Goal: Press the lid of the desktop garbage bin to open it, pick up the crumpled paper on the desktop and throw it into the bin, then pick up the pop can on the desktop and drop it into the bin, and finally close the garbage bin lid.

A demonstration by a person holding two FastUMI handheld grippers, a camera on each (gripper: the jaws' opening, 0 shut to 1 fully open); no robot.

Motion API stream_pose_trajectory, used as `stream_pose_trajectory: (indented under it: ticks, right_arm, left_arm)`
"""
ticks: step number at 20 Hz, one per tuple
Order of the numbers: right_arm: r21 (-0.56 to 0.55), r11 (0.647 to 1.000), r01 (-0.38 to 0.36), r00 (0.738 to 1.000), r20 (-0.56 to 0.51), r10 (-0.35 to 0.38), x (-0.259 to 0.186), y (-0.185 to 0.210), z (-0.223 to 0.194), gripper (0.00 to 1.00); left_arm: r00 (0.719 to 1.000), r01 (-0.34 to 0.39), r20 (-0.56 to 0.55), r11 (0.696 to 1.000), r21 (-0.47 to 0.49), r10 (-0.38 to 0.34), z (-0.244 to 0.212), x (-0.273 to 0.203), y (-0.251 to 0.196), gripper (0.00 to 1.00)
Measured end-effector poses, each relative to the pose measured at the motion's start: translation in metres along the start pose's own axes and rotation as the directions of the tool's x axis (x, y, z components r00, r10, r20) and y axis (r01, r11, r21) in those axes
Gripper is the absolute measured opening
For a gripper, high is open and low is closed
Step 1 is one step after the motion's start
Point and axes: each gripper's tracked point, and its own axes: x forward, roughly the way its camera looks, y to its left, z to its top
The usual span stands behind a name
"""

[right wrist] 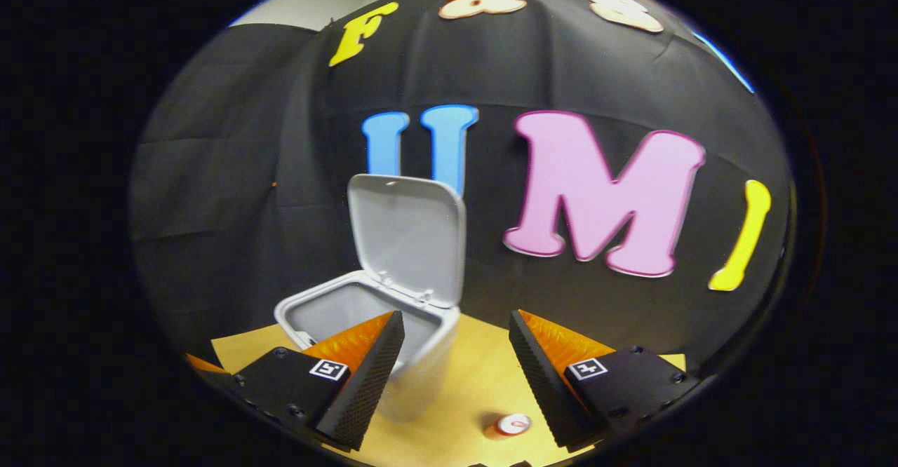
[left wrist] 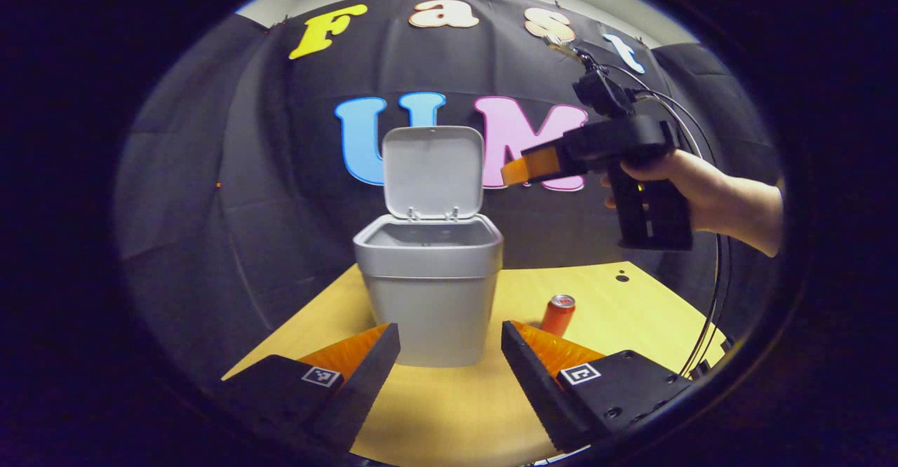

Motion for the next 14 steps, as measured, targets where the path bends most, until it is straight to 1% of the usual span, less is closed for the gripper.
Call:
stream_pose_trajectory:
  ticks: [2,4,7,9,11,14]
  right_arm:
    - [0.023,0.998,0.065,0.997,0.042,-0.066,-0.025,-0.033,0.0,0.98]
    - [0.03,0.992,0.124,0.988,0.086,-0.126,-0.048,-0.067,-0.003,0.97]
    - [0.03,0.977,0.212,0.964,0.156,-0.214,-0.074,-0.117,-0.009,0.97]
    - [0.031,0.963,0.268,0.948,0.168,-0.27,-0.088,-0.148,-0.019,0.97]
    - [0.035,0.95,0.31,0.938,0.149,-0.311,-0.098,-0.176,-0.038,0.97]
    - [0.043,0.928,0.37,0.92,0.121,-0.373,-0.107,-0.216,-0.066,0.97]
  left_arm:
    - [0.997,0.075,-0.022,0.997,-0.007,-0.075,-0.018,0.022,-0.029,0.98]
    - [0.99,0.133,-0.044,0.991,-0.011,-0.133,-0.033,0.047,-0.055,0.98]
    - [0.978,0.202,-0.055,0.979,-0.009,-0.202,-0.054,0.089,-0.093,0.98]
    - [0.97,0.233,-0.07,0.972,0.002,-0.233,-0.069,0.119,-0.115,0.98]
    - [0.967,0.243,-0.079,0.97,0.01,-0.241,-0.081,0.147,-0.133,0.98]
    - [0.963,0.254,-0.089,0.967,-0.017,-0.255,-0.094,0.187,-0.155,0.98]
